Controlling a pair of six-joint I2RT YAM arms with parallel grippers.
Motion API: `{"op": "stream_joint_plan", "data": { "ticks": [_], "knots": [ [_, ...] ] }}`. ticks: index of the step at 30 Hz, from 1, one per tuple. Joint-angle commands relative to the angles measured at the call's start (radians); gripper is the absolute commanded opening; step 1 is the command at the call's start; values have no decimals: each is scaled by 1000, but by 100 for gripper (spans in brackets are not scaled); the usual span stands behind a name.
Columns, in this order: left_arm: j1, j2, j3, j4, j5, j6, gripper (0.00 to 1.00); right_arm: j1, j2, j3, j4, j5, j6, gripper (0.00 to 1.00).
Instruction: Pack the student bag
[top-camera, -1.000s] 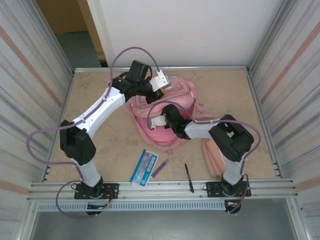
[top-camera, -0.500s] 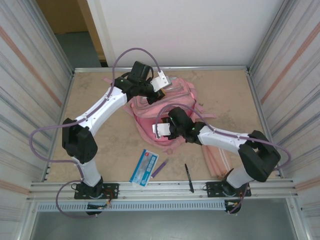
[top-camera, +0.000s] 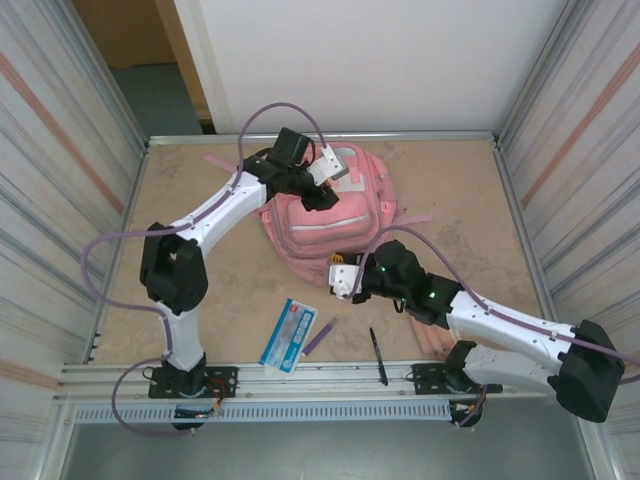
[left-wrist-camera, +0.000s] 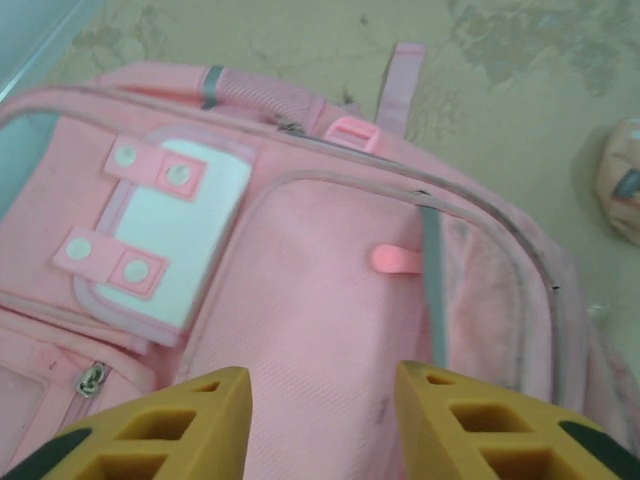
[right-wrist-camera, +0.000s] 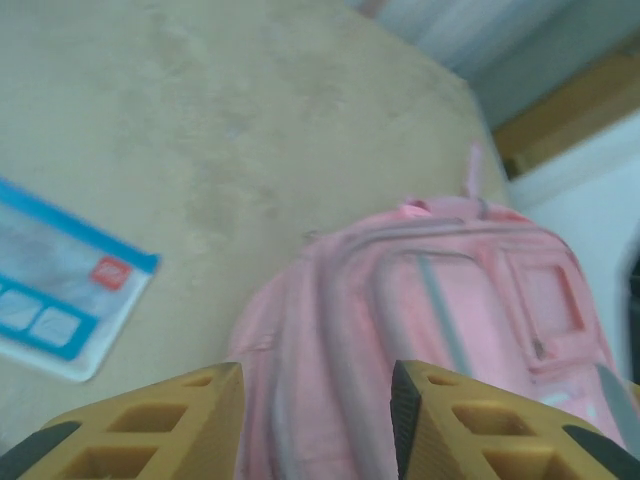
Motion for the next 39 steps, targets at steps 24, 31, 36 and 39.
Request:
{"op": "stream_joint_plan", "data": {
  "ticks": [24, 31, 36, 39],
  "knots": [
    [394, 149, -134, 8, -9, -814, 93, -423, -88, 72, -319, 242, 1279, 99],
    [395, 154, -211, 196, 45, -855, 47, -452, 88, 129, -422, 29, 1330, 88],
    [394, 119, -245, 157, 2, -839, 0, -453, 227, 144, -362, -139, 1342, 82],
    [395, 46, -362, 213, 21, -884, 0, -454, 321, 174, -330, -197, 1340, 74]
  ]
}}
